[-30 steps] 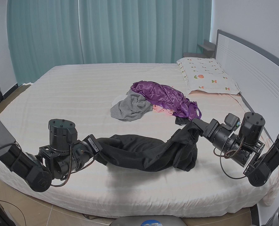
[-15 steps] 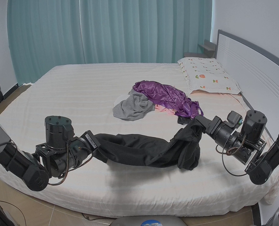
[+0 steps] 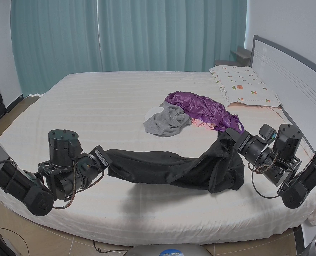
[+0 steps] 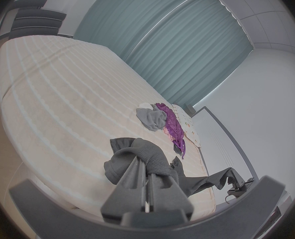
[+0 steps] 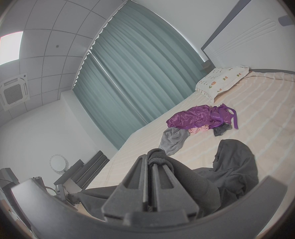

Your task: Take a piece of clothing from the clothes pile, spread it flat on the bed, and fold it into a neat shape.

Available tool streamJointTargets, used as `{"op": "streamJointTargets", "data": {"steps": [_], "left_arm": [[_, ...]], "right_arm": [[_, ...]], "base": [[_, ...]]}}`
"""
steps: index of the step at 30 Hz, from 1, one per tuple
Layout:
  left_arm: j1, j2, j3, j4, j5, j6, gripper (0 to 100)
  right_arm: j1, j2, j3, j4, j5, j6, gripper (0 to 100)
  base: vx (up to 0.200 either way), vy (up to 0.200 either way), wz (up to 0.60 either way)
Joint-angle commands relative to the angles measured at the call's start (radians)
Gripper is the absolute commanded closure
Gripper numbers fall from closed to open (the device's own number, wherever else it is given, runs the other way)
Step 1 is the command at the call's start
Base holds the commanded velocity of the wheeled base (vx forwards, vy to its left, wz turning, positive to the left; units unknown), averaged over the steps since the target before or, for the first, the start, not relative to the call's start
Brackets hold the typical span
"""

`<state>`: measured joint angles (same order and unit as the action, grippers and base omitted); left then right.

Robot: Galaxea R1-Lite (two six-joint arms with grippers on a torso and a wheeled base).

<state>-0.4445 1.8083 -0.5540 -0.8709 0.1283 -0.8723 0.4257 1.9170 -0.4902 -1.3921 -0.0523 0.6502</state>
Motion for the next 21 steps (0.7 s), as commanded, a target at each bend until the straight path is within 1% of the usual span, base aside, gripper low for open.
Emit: {"op": "streamJointTargets", "data": {"steps": [1,12,15,21], "left_arm": [[0.0,-0.003,-0.001,0.0,0.001,0.0,100],[0.004,-0.017,-0.001,0.0,0.001,0.001,100],[0.009,-0.023,-0.004,0.0,0.001,0.001,100],[0.016,-0.03,-0.004,0.0,0.001,0.001,100]], "right_arm": [[0.001,0.004,-0.001,-0.001,-0.001,-0.001,100],[-0.001,0.0,-0.004,-0.007,-0.001,0.0,100],[-0.007,0.004,-0.01,-0.042,-0.001,-0.001,100],[-0.009,0.005,-0.01,-0.048,-0.001,0.0,100]], "base": [[0.0,0.2,0.0],[0.0,0.2,0.0],[0.0,0.2,0.0],[0.0,0.2,0.0]]}}
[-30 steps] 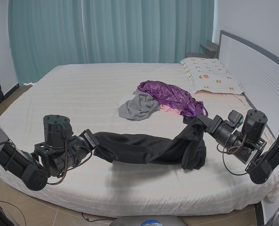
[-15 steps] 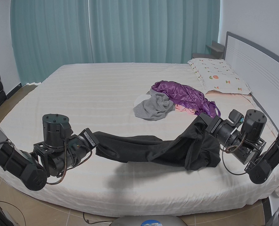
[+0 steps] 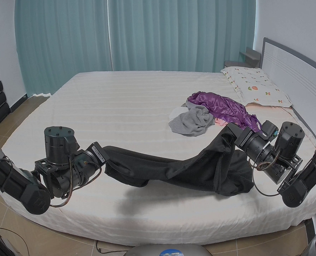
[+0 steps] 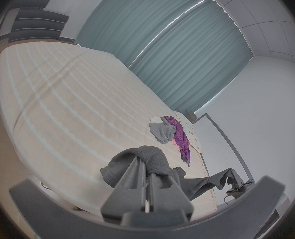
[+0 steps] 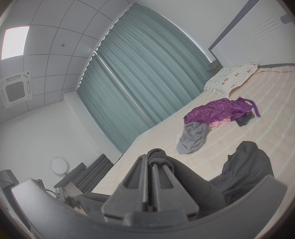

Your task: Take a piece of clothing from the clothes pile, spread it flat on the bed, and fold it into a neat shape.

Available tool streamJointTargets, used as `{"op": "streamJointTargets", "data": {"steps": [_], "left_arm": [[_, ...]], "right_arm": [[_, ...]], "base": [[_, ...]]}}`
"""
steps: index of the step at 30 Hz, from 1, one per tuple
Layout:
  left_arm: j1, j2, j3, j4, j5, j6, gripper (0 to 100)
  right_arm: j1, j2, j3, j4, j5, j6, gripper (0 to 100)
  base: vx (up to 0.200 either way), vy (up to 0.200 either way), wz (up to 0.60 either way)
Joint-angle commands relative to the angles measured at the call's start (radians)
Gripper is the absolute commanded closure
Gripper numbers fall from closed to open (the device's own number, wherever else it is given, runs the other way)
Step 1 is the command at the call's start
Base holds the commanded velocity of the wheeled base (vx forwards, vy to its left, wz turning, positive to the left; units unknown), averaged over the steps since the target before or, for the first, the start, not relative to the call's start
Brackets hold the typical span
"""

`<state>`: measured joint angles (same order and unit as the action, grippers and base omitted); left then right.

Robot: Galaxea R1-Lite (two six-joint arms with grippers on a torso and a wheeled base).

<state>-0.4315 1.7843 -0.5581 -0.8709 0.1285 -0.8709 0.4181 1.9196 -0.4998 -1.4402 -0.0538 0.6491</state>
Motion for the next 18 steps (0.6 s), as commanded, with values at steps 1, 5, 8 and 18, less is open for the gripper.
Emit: {"op": "streamJointTargets", "data": {"steps": [1,5,8,18], "left_arm": [[0.005,-0.006,-0.002,0.0,0.0,0.0,100],[0.008,-0.008,-0.003,0.0,0.0,0.0,100],[0.011,-0.011,-0.003,0.0,0.0,0.0,100],[0.02,-0.013,-0.003,0.0,0.0,0.001,100]], "right_arm": [[-0.001,0.003,0.0,0.0,0.0,0.001,100],[-0.001,0.001,0.0,-0.002,0.0,0.001,100],[-0.001,0.003,0.0,-0.003,0.0,0.001,100],[-0.001,0.001,0.001,-0.003,0.002,0.001,100]], "base": [[0.0,0.2,0.0],[0.0,0.2,0.0],[0.0,0.2,0.0],[0.0,0.2,0.0]]}}
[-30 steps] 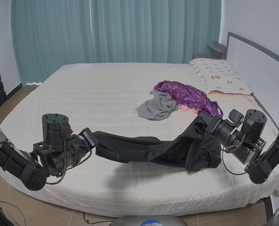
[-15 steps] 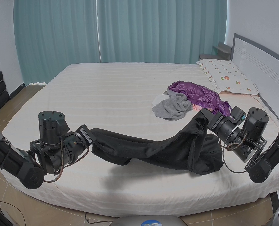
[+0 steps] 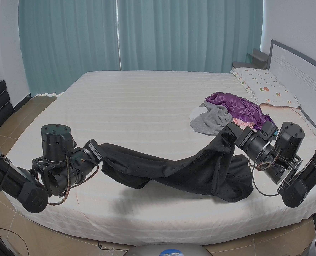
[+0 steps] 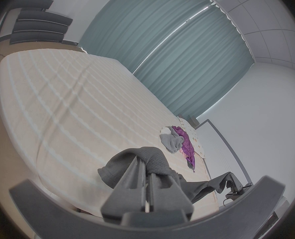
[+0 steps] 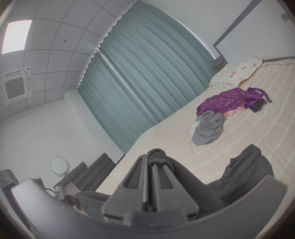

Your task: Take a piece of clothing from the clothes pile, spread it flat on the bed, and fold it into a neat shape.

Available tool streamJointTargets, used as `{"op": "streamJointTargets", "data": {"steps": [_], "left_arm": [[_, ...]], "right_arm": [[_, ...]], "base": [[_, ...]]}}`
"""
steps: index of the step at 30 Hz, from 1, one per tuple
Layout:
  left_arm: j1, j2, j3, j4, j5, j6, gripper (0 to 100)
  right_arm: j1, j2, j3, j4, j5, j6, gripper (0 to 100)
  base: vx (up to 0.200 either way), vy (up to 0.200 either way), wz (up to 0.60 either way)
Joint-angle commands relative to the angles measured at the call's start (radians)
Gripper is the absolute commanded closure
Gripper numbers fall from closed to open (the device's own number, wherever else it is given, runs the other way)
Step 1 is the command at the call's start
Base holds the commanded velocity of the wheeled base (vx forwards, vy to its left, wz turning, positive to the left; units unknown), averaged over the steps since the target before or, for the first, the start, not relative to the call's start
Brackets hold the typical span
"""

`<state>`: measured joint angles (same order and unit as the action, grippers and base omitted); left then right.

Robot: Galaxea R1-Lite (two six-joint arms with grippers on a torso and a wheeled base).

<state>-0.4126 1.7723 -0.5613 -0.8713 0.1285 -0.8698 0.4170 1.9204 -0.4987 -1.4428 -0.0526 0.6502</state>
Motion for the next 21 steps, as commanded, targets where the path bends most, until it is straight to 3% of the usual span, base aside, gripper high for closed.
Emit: {"op": "streamJointTargets", "data": {"steps": [1,18,21], "left_arm": [[0.001,-0.001,0.0,0.0,0.0,0.0,100],[0.006,-0.008,0.003,0.002,0.002,0.0,100],[0.003,-0.022,0.015,0.002,0.0,-0.002,100]], "right_arm": [[0.0,0.0,0.0,-0.001,0.0,0.0,100],[0.003,0.0,0.014,-0.001,0.003,0.008,100],[-0.009,-0.008,0.029,-0.002,0.0,0.011,100]], "base": [[0.0,0.2,0.0],[0.0,0.2,0.0],[0.0,0.0,0.0]]}}
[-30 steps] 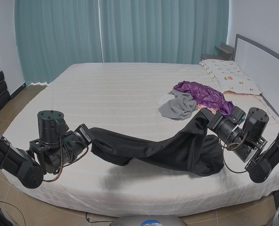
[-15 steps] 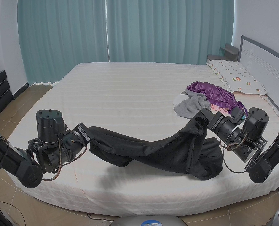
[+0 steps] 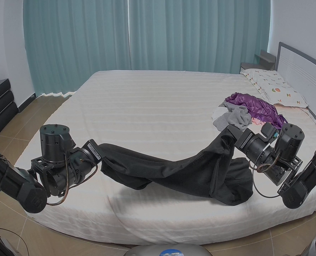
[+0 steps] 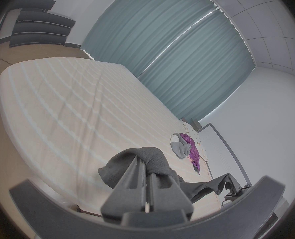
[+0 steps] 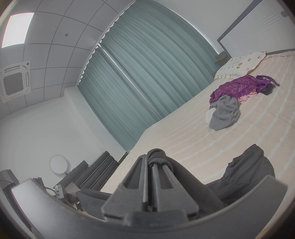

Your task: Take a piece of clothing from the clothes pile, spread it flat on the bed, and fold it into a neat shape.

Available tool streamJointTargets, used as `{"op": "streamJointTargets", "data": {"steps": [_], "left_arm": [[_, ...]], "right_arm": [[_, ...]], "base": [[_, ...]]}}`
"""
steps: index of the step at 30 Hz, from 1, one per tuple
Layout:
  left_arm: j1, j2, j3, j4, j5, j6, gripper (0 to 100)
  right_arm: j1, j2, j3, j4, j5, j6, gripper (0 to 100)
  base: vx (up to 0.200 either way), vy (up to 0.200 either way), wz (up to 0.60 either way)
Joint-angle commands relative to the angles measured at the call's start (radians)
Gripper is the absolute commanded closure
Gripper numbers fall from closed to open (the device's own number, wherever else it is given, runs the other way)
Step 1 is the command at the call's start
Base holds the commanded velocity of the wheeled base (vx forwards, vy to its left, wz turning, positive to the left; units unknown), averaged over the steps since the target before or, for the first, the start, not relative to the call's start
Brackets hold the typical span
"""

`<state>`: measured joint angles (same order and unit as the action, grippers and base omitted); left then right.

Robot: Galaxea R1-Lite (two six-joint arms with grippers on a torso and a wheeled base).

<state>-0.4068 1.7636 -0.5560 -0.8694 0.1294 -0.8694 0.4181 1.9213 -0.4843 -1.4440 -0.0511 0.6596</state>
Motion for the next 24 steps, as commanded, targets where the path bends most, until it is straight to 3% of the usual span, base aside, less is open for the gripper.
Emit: {"op": "streamJointTargets", "data": {"steps": [1,12,16,24], "left_arm": [[-0.004,-0.013,0.011,0.0,0.001,-0.002,100],[-0.024,-0.029,0.033,0.012,0.021,-0.002,100],[-0.027,-0.032,0.06,0.01,0.073,0.0,100],[-0.086,-0.136,0.123,0.013,0.104,0.006,100]], "right_arm": [[-0.022,-0.01,0.023,-0.001,-0.001,0.002,100],[-0.036,-0.048,0.154,-0.067,-0.003,0.002,100],[-0.038,-0.09,0.223,-0.107,-0.003,0.002,100],[-0.028,-0.234,0.302,-0.114,-0.003,-0.001,100]], "base": [[0.0,0.0,0.0],[0.0,0.0,0.0],[-0.2,0.0,0.0],[-0.2,0.0,0.0]]}}
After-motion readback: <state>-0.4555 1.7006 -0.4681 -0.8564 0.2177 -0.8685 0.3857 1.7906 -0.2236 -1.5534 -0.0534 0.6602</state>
